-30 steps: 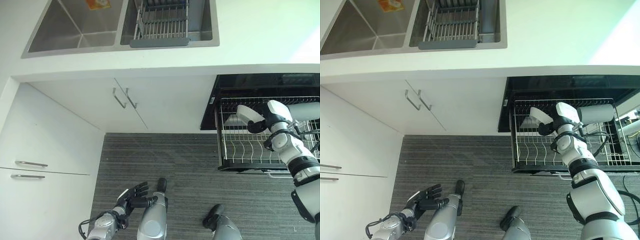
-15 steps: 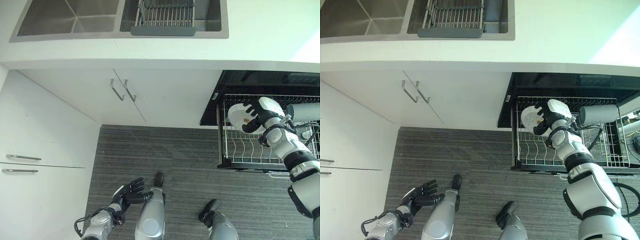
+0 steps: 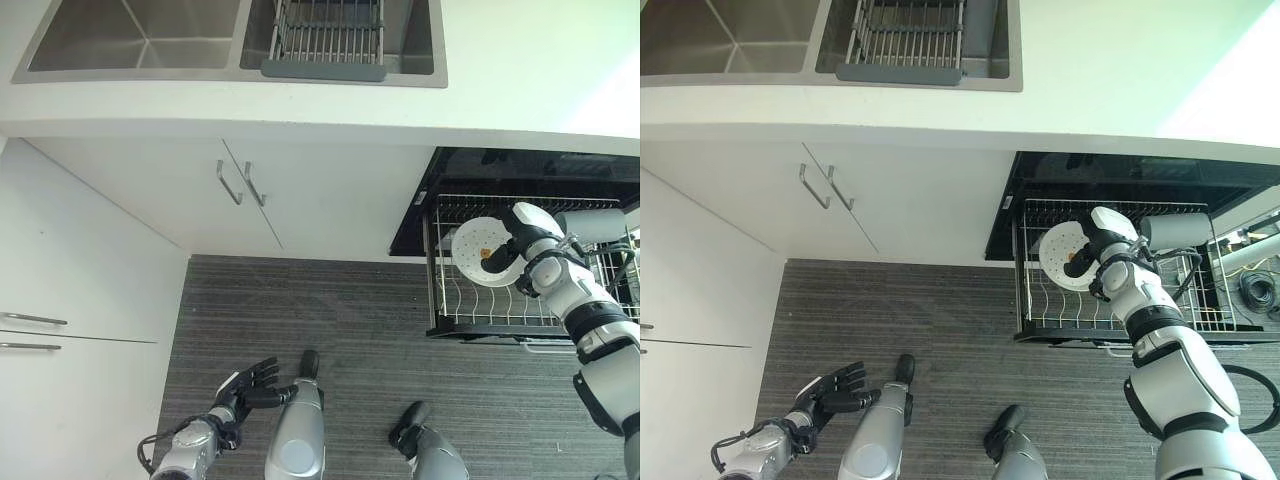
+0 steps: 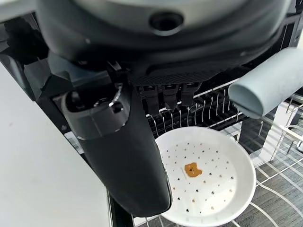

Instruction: Place the dishes in the dishwasher.

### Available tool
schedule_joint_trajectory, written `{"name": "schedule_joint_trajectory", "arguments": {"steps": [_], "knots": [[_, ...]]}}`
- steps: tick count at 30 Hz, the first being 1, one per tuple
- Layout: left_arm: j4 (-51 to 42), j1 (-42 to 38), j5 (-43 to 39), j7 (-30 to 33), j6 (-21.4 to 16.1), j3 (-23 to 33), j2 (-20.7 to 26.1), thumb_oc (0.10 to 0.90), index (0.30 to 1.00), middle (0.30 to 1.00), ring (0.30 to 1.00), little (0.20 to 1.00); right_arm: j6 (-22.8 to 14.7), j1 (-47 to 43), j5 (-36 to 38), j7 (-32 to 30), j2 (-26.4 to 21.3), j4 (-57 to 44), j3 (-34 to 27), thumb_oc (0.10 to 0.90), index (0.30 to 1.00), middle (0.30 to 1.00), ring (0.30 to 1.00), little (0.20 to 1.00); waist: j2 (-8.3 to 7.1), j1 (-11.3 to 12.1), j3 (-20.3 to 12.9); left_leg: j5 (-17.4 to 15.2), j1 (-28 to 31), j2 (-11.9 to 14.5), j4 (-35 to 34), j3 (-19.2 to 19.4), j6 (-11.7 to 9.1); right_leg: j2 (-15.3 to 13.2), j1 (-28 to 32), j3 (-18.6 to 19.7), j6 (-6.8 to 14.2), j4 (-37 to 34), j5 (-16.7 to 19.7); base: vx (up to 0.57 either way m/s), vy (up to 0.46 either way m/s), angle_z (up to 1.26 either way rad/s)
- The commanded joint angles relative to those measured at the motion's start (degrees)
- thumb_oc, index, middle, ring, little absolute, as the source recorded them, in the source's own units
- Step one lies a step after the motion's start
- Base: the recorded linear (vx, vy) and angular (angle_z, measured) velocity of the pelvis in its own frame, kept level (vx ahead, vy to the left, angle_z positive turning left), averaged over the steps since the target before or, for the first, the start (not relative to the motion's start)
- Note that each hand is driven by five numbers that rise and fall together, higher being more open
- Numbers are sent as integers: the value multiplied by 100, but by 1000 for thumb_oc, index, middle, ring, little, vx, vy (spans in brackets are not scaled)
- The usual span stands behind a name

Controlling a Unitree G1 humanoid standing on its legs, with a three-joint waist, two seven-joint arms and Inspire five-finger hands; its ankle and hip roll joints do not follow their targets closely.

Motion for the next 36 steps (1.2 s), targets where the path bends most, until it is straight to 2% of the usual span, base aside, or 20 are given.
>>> {"name": "schedule_joint_trajectory", "arguments": {"steps": [1, 4, 5, 7, 10, 13, 14, 17, 20, 23, 24, 31, 33, 34, 36], "knots": [[35, 380, 85, 44, -49, -34, 247, 800, 900, 900, 900, 900, 38, -356, 558, 53, -357, -315, -94, 800, 900, 900, 900, 900, -35, -10, -312, -812, -12, -33, 113, -411, 24, 128, 61, 367, 284, -47, -420, -26, -7, -7], [52, 456, 154, 94, -8, 88, 246, 800, 900, 900, 900, 900, 207, -153, 782, 204, -507, -709, -223, 800, 900, 900, 900, 900, -118, -82, -370, -837, 61, 9, 113, -355, 16, 159, 119, 392, 283, -47, -432, -11, -9, -3], [52, 535, 213, 124, 12, 186, 237, 800, 900, 900, 900, 900, 402, 69, 1041, 257, -596, -1070, -363, 800, 900, 900, 900, 900, -169, -143, -416, -857, 128, 31, 113, -325, 10, 179, 161, 412, 279, -47, -436, 13, -11, -4], [71, 758, 267, 240, 33, 465, 135, 800, 900, 900, 900, 900, 910, 887, 1473, 435, -793, -2254, -990, 800, 900, 900, 900, 900, -270, -378, -534, -913, 330, 101, 113, -206, 4, 243, 288, 520, 264, -47, -465, 60, 8, -10], [95, 1054, 418, 311, 40, 853, -41, 800, 900, 900, 900, 900, 1316, 2339, 1435, 410, -769, -3655, -2133, 800, 900, 900, 900, 900, -346, -690, -684, -990, 580, 185, 113, -63, 15, 315, 403, 683, 259, -47, -494, 76, 8, -32], [182, 1187, 555, 316, 11, 1068, -178, 800, 900, 900, 900, 900, 1573, 3234, 1289, 366, -621, -4415, -2813, 800, 900, 900, 900, 900, -374, -907, -787, -1019, 672, 221, 113, 33, 38, 334, 413, 783, 264, -47, -488, 43, 8, -26], [264, 1317, 674, 326, -55, 1213, -311, 800, 900, 900, 900, 900, 1775, 4009, 1158, 396, -495, -4958, -3406, 800, 900, 900, 900, 900, -372, -1082, -862, -1069, 804, 264, 113, 151, 47, 342, 454, 867, 282, -47, -494, 65, 8, -36], [351, 1381, 734, 324, -81, 1337, -408, 800, 900, 900, 900, 900, 2012, 4632, 961, 353, -344, -5284, -3944, 800, 900, 900, 900, 900, -337, -1280, -918, -1155, 983, 319, 113, 314, 34, 347, 528, 957, 316, -47, -533, 35, 14, -33], [386, 1403, 774, 332, -107, 1379, -462, 800, 900, 900, 900, 900, 2216, 4949, 723, 278, -218, -5340, -4190, 800, 900, 900, 900, 900, -302, -1387, -956, -1183, 1069, 331, 113, 403, 32, 349, 557, 1005, 329, -47, -544, 17, 20, -23], [357, 1415, 771, 369, -62, 1390, -499, 800, 900, 900, 900, 900, 2474, 5187, 1007, 360, -27, -5366, -4333, 800, 900, 900, 900, 900, -265, -1495, -996, -1196, 1139, 343, 113, 473, 34, 352, 582, 1059, 323, -47, -555, 15, 17, -17], [390, 1390, 752, 410, -81, 1374, -533, 800, 900, 900, 900, 900, 2593, 5278, 1027, 320, 178, -5283, -4345, 800, 900, 900, 900, 900, -251, -1549, -1003, -1179, 1177, 348, 113, 505, 32, 358, 593, 1087, 305, -47, -542, 42, 9, -18], [397, 1380, 833, 440, 93, 1318, -534, 800, 900, 900, 900, 900, 2857, 5397, 860, 436, 572, -4536, -4051, 800, 900, 900, 900, 900, -195, -1572, -1042, -1233, 1343, 307, 113, 537, 33, 356, 746, 1083, 285, -47, -601, 34, 2, -1], [441, 1322, 834, 447, 153, 1221, -513, 800, 900, 900, 900, 900, 2859, 5251, 1050, 418, 624, -4015, -3818, 800, 900, 900, 900, 900, -185, -1521, -1047, -1207, 1354, 287, 113, 510, 35, 335, 775, 1038, 268, -47, -594, 59, -6, 5], [557, 1192, 826, 429, 203, 1040, -460, 800, 900, 900, 900, 900, 2809, 4933, 1526, 389, 723, -2978, -3449, 800, 900, 900, 900, 900, -161, -1376, -1066, -1238, 1410, 254, 113, 448, 29, 313, 876, 948, 263, -47, -635, 80, -19, 8], [680, 1061, 903, 430, 196, 857, -429, 800, 900, 900, 900, 900, 2690, 4569, 1832, 356, 740, -2010, -3139, 800, 900, 900, 900, 900, -148, -1228, -1086, -1216, 1395, 220, 113, 376, 31, 274, 921, 826, 256, -47, -627, 75, -29, 14]]}}
